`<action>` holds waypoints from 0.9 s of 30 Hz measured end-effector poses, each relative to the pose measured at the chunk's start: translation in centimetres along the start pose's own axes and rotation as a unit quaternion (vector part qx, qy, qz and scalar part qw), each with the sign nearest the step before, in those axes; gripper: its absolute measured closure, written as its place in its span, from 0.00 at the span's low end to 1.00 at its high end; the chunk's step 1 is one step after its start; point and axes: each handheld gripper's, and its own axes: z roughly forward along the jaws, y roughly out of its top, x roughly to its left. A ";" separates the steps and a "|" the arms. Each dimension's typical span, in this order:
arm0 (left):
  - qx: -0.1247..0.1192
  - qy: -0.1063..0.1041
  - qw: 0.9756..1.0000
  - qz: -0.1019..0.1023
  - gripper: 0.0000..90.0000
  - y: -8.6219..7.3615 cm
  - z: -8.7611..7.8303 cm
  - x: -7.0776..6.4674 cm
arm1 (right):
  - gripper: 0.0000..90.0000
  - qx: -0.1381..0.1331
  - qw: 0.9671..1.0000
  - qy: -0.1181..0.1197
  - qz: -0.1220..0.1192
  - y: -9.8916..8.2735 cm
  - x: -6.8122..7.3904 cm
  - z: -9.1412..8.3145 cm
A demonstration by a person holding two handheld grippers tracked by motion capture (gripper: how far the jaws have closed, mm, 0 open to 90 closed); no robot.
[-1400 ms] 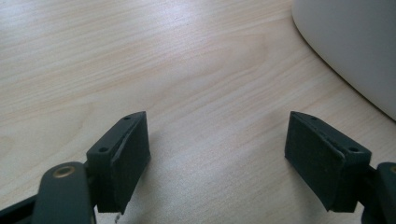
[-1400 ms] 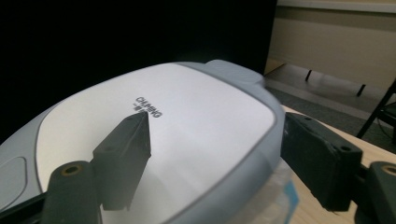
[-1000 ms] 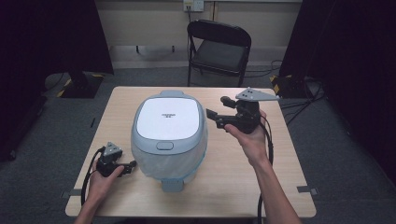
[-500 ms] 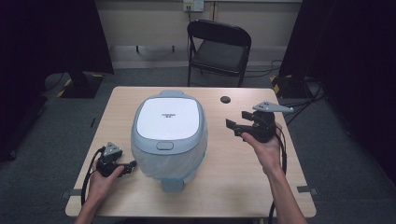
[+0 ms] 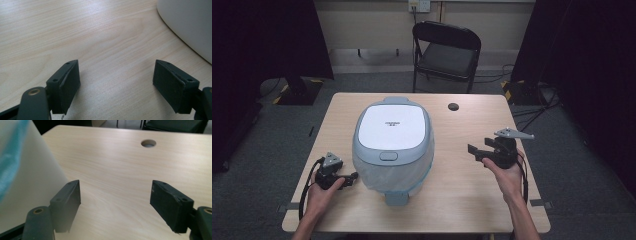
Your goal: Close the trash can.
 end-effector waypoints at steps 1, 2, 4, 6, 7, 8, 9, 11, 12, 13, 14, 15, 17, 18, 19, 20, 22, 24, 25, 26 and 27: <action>0.000 0.000 1.000 0.000 0.24 0.0 0.0 0.0 | 0.25 0.005 1.000 -0.001 0.003 -0.5 -0.3 0.1; 0.000 0.000 1.000 0.000 0.24 0.0 0.0 0.0 | 0.25 0.012 1.000 -0.004 0.004 -1.1 -0.6 0.3; 0.000 0.000 1.000 0.000 0.24 0.0 0.0 0.0 | 0.24 0.022 1.000 -0.011 0.010 -2.2 -1.2 0.6; 0.000 0.000 1.000 0.000 0.24 0.0 0.0 0.0 | 0.23 0.032 0.999 -0.019 0.016 -3.2 -1.9 0.8; 0.000 0.000 1.000 0.000 0.24 0.0 0.0 0.0 | 0.23 0.034 0.999 -0.026 0.018 -3.7 -2.2 0.9; 0.000 0.000 1.000 0.000 0.24 0.0 0.0 0.0 | 0.23 0.039 0.999 -0.029 0.022 -4.1 -2.6 1.0; 0.000 0.000 1.000 0.000 0.24 0.0 0.0 0.0 | 0.22 0.046 0.998 -0.030 0.026 -4.5 -3.0 1.1; 0.000 0.000 1.000 0.000 0.24 0.0 0.0 0.0 | 0.20 0.053 0.997 -0.044 0.024 -5.2 -3.6 1.3; 0.000 0.000 1.000 0.000 0.24 0.0 0.0 0.0 | 0.20 0.056 0.997 -0.043 0.029 -5.7 -3.9 1.4; 0.000 0.000 1.000 0.000 0.24 0.0 0.0 0.0 | 0.19 0.060 0.997 -0.044 0.032 -5.9 -4.1 1.5; 0.000 0.000 1.000 0.000 0.24 0.0 0.0 0.0 | 0.19 0.065 0.996 -0.050 0.031 -6.2 -4.3 1.6; 0.000 0.000 1.000 0.000 0.24 0.0 0.0 0.0 | 0.18 0.070 0.996 -0.055 0.029 -6.5 -4.5 1.7; 0.000 0.000 1.000 0.000 0.24 0.0 0.0 0.0 | 0.18 0.080 0.994 -0.068 0.028 -7.0 -4.9 1.8; 0.000 0.000 1.000 0.000 0.24 0.0 0.0 0.0 | 0.18 0.086 0.993 -0.072 0.033 -7.2 -5.1 1.9; -0.001 0.000 1.000 -0.001 0.24 0.0 0.0 0.0 | 0.17 0.090 0.993 -0.074 0.033 -7.4 -5.2 2.0; 0.000 0.000 1.000 0.000 0.24 0.0 0.0 0.0 | 0.18 0.096 0.992 -0.077 0.033 -7.5 -5.3 2.1; 0.000 0.000 1.000 0.000 0.24 0.0 0.0 0.0 | 0.18 0.102 0.991 -0.083 0.029 -7.9 -5.3 2.2; 0.000 0.000 1.000 0.000 0.24 0.0 0.0 0.0 | 0.18 0.111 0.989 -0.090 0.025 -8.3 -5.3 2.3; 0.000 0.000 1.000 0.000 0.24 0.0 0.0 0.0 | 0.18 0.115 0.989 -0.091 0.027 -8.5 -5.4 2.4; 0.000 -0.001 1.000 0.000 0.24 0.0 0.0 0.0 | 0.17 0.119 0.988 -0.097 0.026 -8.6 -5.4 2.4; 0.000 -0.001 1.000 0.001 0.23 0.0 0.0 0.0 | 0.17 0.122 0.987 -0.101 0.022 -8.8 -5.4 2.5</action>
